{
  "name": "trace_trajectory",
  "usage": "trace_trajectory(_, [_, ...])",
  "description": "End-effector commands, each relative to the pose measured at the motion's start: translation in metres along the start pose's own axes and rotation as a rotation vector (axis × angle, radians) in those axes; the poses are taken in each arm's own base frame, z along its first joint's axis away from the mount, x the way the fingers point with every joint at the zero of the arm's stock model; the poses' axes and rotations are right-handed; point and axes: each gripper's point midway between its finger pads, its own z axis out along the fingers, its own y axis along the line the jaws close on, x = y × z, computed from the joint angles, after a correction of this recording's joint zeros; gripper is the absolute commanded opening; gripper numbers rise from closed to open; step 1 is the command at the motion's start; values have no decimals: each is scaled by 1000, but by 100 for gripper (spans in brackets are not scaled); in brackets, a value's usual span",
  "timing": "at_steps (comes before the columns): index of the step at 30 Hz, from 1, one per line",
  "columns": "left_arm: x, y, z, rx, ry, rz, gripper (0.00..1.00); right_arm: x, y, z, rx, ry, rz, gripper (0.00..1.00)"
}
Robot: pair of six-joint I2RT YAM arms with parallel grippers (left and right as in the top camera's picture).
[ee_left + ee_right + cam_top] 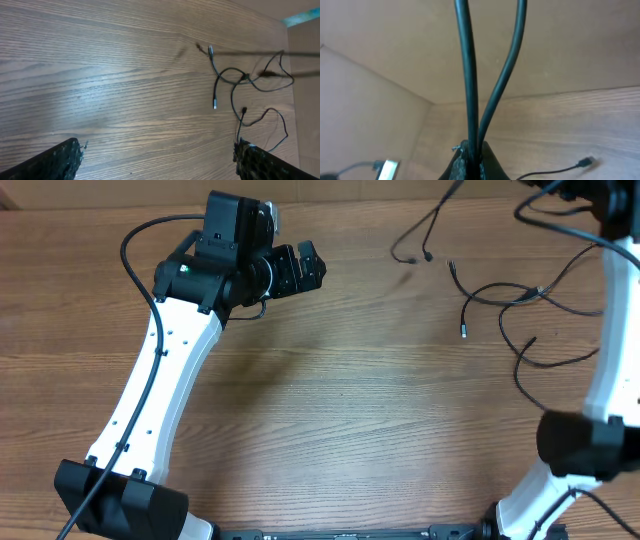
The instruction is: Untangle cables
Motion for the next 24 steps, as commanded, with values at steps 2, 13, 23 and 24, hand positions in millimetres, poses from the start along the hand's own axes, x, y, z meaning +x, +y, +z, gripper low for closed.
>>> trace_trajectory(2, [-1, -2, 0, -3, -7, 30, 100, -7, -54, 33, 106, -24, 82, 4])
trace_trajectory(13, [-1, -2, 0, -3, -7, 30, 100, -40, -238, 30, 604, -268, 205, 4])
trace_trajectory(23, [-1, -2, 0, -3, -7, 30, 100, -26, -342, -3, 710, -348, 510, 4])
trace_trajectory(24, [-1, -2, 0, -2, -7, 30, 99, -24, -353, -9, 727, -360, 543, 4])
